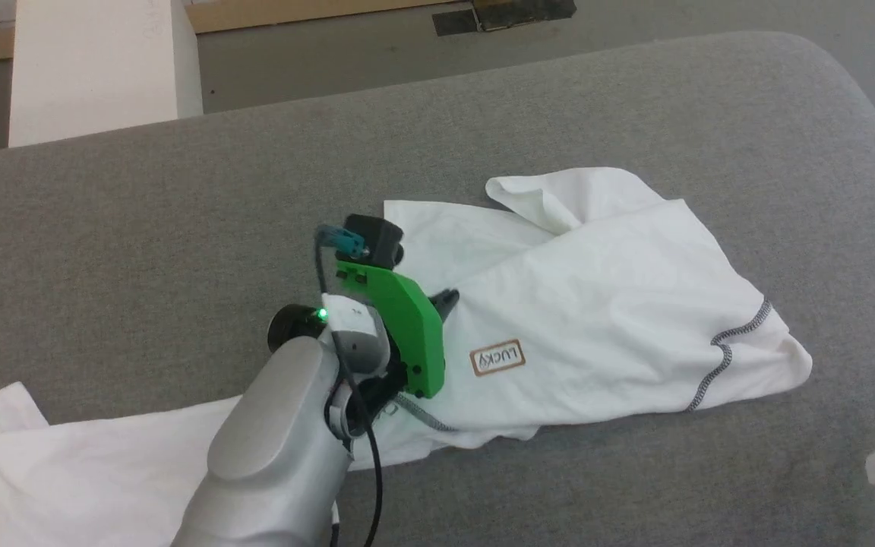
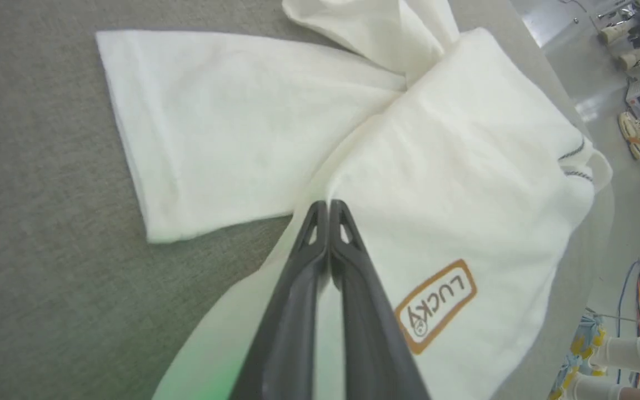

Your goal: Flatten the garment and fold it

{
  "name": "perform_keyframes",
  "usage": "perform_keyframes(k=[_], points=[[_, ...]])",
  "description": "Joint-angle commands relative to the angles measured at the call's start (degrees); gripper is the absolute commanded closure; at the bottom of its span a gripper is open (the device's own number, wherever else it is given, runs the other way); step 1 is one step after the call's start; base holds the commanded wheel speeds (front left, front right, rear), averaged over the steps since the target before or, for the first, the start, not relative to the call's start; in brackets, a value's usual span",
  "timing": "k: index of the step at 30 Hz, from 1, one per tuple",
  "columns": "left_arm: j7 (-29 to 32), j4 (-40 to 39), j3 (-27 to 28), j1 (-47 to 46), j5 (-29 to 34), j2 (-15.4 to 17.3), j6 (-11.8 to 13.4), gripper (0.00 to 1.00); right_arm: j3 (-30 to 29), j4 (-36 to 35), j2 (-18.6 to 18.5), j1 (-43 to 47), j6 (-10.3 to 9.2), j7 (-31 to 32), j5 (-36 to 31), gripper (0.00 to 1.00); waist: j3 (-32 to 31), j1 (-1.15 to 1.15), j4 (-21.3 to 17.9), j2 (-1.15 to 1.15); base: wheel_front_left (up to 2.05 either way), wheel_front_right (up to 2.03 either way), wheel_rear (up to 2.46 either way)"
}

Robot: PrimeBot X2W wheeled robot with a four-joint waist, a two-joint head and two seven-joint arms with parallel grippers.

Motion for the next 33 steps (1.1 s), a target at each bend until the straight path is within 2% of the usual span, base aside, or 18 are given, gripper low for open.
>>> perform_keyframes(k=[1, 6, 10, 12, 14, 15, 16, 19, 22, 24, 25, 28, 33], points=[[-2.2, -1.0, 1.6, -0.2, -1.0, -0.1, 0.8, 1.00, 0.3, 0.1, 0.0, 0.0, -0.09, -0.4, -0.2, 0.00, -1.4, 0.00, 1.4, 0.00, 0.00, 0.00, 0.00], [-12.2, -3.3, 8.8, -2.1, -0.5, 1.6, 5.8, 1.00, 1.6, -0.9, 0.0, 0.1, -0.09, 0.0, -0.6, 0.00, -3.7, 0.00, 3.9, 0.00, 0.00, 0.00, 0.00], [-19.3, -1.4, 16.3, -1.4, 0.3, 5.2, 12.3, 1.00, 3.4, -2.3, 0.0, 0.4, -0.09, 0.6, -0.8, 0.00, -5.0, 0.00, 5.7, 0.00, 0.00, 0.00, 0.00], [-20.6, 0.9, 18.9, -0.1, -0.3, 6.1, 14.5, 1.00, 4.2, -3.0, 0.0, 0.7, -0.09, 1.0, -0.9, 0.00, -5.5, 0.00, 6.5, 0.00, 0.00, 0.00, 0.00], [-20.6, 3.2, 20.1, 0.9, -0.9, 6.7, 15.3, 1.00, 5.1, -3.5, 0.0, 0.8, -0.09, 1.6, -0.9, 0.00, -5.6, 0.00, 6.9, 0.00, 0.00, 0.00, 0.00], [-20.4, 4.0, 20.4, 1.2, -1.7, 6.4, 14.9, 0.76, 5.4, -3.8, 0.0, 0.8, -0.09, 1.8, -0.9, 0.00, -5.7, 0.00, 7.2, 0.00, 0.00, 0.00, 0.00], [-20.4, 4.9, 20.6, 1.6, -2.7, 5.8, 14.2, 0.00, 5.8, -4.1, 0.0, 1.0, -0.09, 2.0, -0.9, 0.00, -5.9, 0.00, 7.8, 0.00, 0.00, 0.00, 0.00], [-21.9, 5.5, 20.7, 1.8, -3.6, 5.2, 12.4, 0.00, 6.7, -4.8, 0.0, 1.5, -0.09, 2.5, -0.7, 0.00, -6.3, 0.00, 8.8, 0.00, 0.00, 0.00, 0.00], [-29.5, 2.5, 20.6, 2.8, -2.0, 5.9, 9.6, 0.00, 8.2, -5.5, 0.0, 1.8, -0.09, 2.8, -0.4, 0.00, -6.9, 0.00, 9.3, 0.00, 0.00, 0.00, 0.00], [-35.2, -0.2, 20.3, 5.4, 0.2, 6.7, 8.7, 0.00, 9.0, -6.0, 0.0, 2.2, -0.09, 2.9, -0.2, 0.00, -7.4, 0.00, 9.9, 0.00, 0.00, 0.00, 0.00], [-38.2, -1.7, 20.0, 7.3, 1.7, 7.3, 8.6, 0.00, 9.5, -6.3, 0.0, 2.5, -0.09, 3.1, 0.0, 0.00, -7.6, 0.00, 10.2, 0.00, 0.00, 0.00, 0.00], [-41.8, -5.5, 20.1, 13.4, 4.6, 8.1, 9.3, 0.00, 10.9, -6.8, 0.0, 3.1, -0.09, 3.7, 0.3, 0.00, -7.8, 0.00, 11.1, 0.00, 0.00, 0.00, 0.00], [-42.9, -12.4, 21.9, 24.0, 7.0, 6.6, 11.2, 0.00, 13.7, -6.5, 0.0, 4.4, -0.09, 5.4, 0.2, 0.00, -7.6, 0.00, 13.3, 0.00, 0.00, 0.00, 0.00]])
